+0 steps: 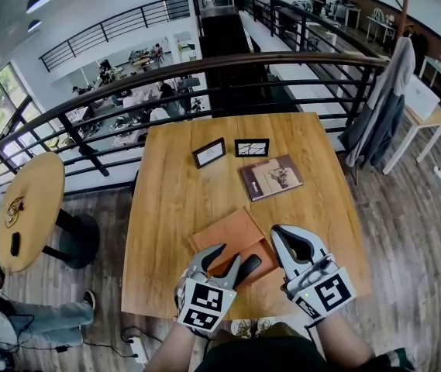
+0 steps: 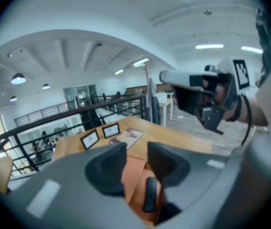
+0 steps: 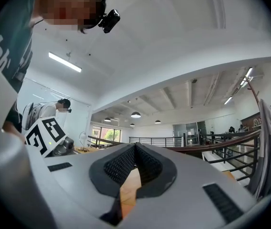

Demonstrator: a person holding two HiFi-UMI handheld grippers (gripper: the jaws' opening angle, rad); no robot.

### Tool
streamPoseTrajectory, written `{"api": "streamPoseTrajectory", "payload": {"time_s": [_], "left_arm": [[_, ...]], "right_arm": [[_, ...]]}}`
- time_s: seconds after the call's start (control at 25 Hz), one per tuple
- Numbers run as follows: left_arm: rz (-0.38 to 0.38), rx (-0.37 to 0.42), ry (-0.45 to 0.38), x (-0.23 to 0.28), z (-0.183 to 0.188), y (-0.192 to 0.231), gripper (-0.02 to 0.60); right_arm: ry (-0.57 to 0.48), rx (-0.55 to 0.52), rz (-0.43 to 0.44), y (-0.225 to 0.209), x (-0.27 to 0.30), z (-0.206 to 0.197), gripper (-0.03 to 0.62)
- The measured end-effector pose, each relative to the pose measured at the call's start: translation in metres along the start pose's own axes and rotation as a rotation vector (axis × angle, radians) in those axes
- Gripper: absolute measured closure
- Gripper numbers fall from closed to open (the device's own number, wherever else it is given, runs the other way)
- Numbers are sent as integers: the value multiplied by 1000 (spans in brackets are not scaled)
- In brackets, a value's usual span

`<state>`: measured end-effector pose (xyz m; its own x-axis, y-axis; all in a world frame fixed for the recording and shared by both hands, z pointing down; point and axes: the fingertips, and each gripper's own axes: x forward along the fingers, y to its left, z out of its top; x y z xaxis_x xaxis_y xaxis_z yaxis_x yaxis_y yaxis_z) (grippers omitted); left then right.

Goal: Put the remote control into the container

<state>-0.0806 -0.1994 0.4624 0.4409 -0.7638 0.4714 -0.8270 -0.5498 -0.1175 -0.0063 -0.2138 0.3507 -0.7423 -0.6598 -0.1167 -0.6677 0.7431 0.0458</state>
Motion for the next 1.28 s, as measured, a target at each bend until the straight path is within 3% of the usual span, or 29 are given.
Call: {"api": "streamPoseTrajectory", "payload": {"time_s": [0.44,0.64,0.8,0.96,1.12,1.28], "left_arm": [[65,59,-243,-52,73,3,483],[68,92,-300,-72,95,2,505],[82,127,-354,-83,109,4,518],[85,173,-405,-93,116,4,578],[74,152,-428,-97,112,2,580],[113,116,-474,-106,117,4,583]], "right_arm": [[-18,61,17,1,3,8,577],[-46,113,9,-3,0,14,577],[-53,97,13,-1,-2,20,577],[-56,78,14,1,-5,26,577],[-70,68,5,-2,-8,28,577],[-83,63,33,4,-8,32,577]]}}
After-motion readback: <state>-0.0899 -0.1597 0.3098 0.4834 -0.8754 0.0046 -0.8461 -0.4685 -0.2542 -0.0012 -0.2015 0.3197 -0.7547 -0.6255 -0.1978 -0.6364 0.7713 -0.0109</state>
